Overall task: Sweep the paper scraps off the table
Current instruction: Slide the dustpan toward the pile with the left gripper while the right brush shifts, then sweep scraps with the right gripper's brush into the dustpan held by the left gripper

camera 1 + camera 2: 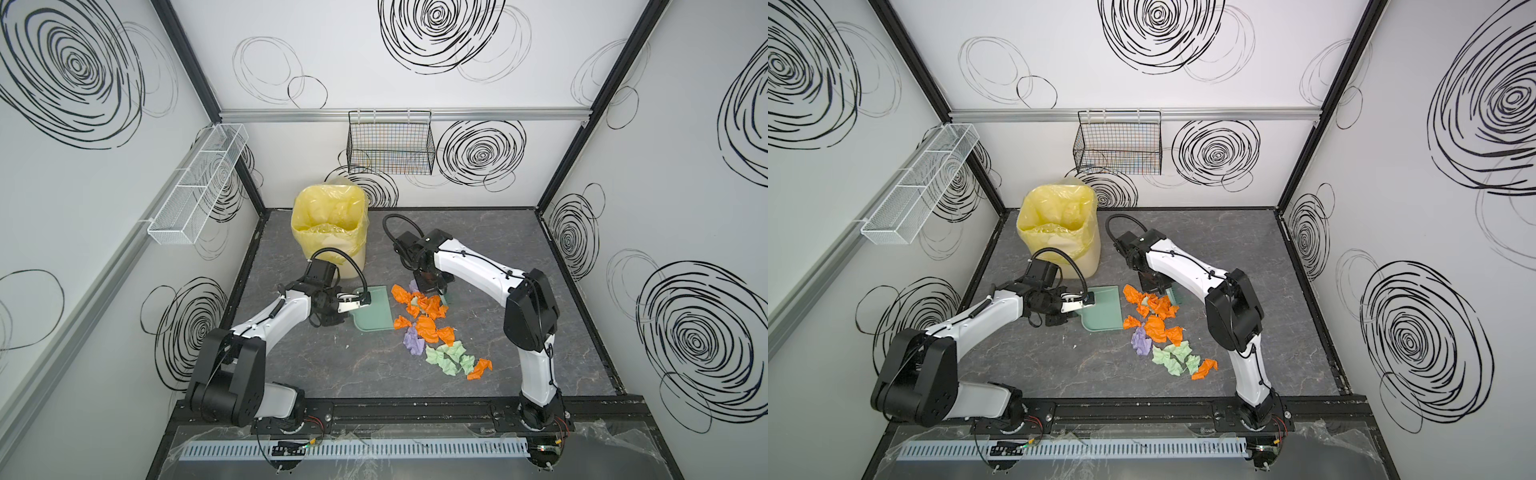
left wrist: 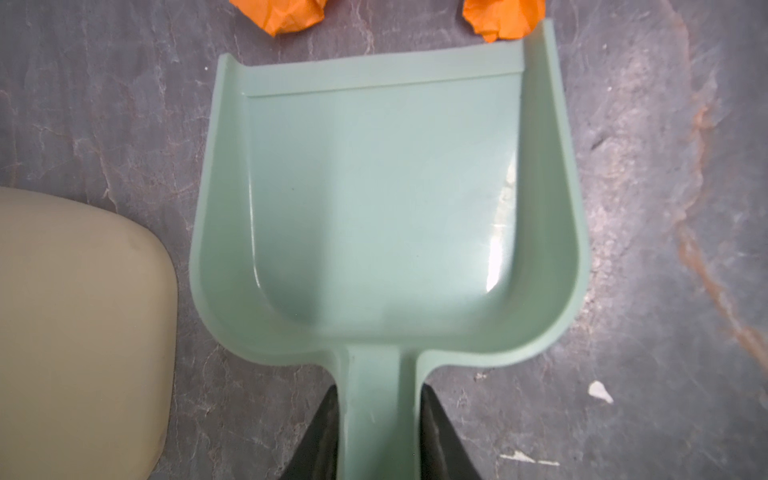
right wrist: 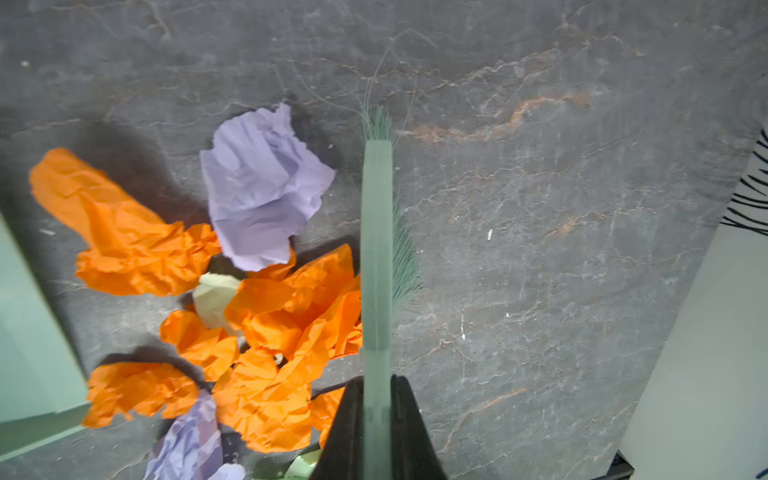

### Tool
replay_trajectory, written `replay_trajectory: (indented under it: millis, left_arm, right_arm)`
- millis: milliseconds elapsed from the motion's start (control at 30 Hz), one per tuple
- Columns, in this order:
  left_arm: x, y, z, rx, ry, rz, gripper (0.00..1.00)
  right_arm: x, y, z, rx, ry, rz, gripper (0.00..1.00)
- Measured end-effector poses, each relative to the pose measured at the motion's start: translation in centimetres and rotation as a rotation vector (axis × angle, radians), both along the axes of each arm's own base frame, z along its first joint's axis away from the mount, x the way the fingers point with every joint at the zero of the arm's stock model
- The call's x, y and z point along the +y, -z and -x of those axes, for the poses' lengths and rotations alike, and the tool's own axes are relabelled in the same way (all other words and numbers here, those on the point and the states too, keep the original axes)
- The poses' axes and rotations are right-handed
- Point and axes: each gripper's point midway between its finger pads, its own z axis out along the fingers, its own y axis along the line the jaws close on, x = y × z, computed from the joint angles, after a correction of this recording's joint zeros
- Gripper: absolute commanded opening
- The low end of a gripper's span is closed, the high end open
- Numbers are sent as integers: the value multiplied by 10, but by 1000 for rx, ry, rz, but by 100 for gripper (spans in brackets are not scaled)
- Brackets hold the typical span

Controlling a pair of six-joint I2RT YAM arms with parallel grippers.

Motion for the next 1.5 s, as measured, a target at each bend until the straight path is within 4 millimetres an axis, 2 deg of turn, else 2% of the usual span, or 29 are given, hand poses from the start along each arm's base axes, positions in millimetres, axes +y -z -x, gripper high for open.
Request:
replay_trajectory:
  millis: [200, 533, 833, 1033, 1333, 1500]
  left_arm:
    - [-11, 2, 3, 9, 12, 7, 0]
    - [-18, 9, -1, 25, -4, 23, 0]
    - [-26, 13, -3, 34, -11, 34, 0]
    - [-29, 14, -3, 40, -13, 40, 0]
    - [-36, 13, -3, 45, -9, 52, 0]
    - [-37, 13, -3, 46, -7, 56, 0]
  right_arm:
    - [25, -4, 10, 12, -22, -60, 0]
    - [68, -25, 16, 15, -63, -203, 0]
    - [87, -27, 28, 47, -97, -252, 0]
    - [98, -40, 26, 28, -108, -296, 0]
    - [110, -45, 35, 42, -128, -343, 0]
    - [110, -58, 37, 25, -133, -373, 0]
